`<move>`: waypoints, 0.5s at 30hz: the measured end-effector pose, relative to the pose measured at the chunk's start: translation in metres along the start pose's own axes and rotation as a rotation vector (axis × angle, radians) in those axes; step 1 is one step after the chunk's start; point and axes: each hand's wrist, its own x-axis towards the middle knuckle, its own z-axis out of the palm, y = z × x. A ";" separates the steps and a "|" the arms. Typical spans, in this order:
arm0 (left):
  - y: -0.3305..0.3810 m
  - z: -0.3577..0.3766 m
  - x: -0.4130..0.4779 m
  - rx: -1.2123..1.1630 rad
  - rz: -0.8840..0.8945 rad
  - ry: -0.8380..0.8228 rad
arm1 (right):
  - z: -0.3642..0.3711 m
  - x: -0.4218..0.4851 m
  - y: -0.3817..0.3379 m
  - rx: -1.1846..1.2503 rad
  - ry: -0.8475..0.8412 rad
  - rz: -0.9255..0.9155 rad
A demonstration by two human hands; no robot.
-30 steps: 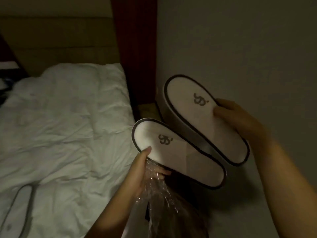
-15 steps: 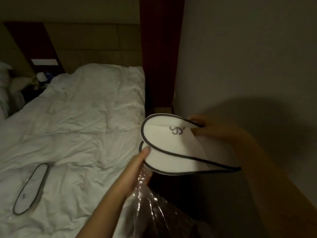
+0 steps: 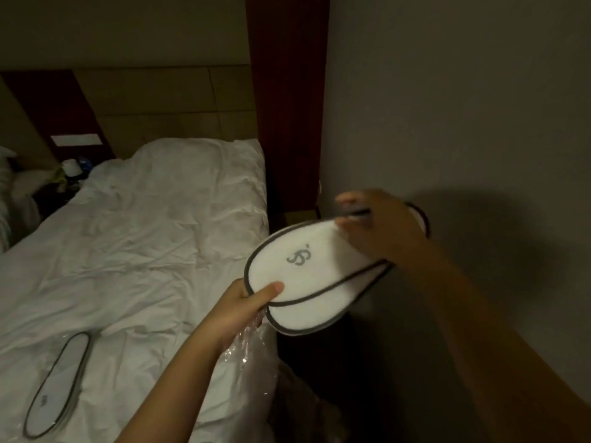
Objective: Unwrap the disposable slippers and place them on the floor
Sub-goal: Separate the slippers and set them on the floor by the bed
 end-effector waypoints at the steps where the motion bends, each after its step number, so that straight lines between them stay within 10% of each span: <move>1: -0.004 -0.001 0.003 -0.039 -0.017 0.072 | 0.002 -0.006 -0.003 0.055 0.210 0.019; 4: -0.007 0.003 0.010 -0.217 -0.013 0.231 | 0.015 -0.027 -0.010 0.280 0.493 0.307; 8: -0.002 0.025 0.016 -0.371 -0.041 0.250 | 0.061 -0.048 -0.023 0.876 0.274 0.749; 15: -0.007 0.045 0.019 -0.357 -0.075 0.060 | 0.078 -0.064 -0.025 1.000 0.253 0.747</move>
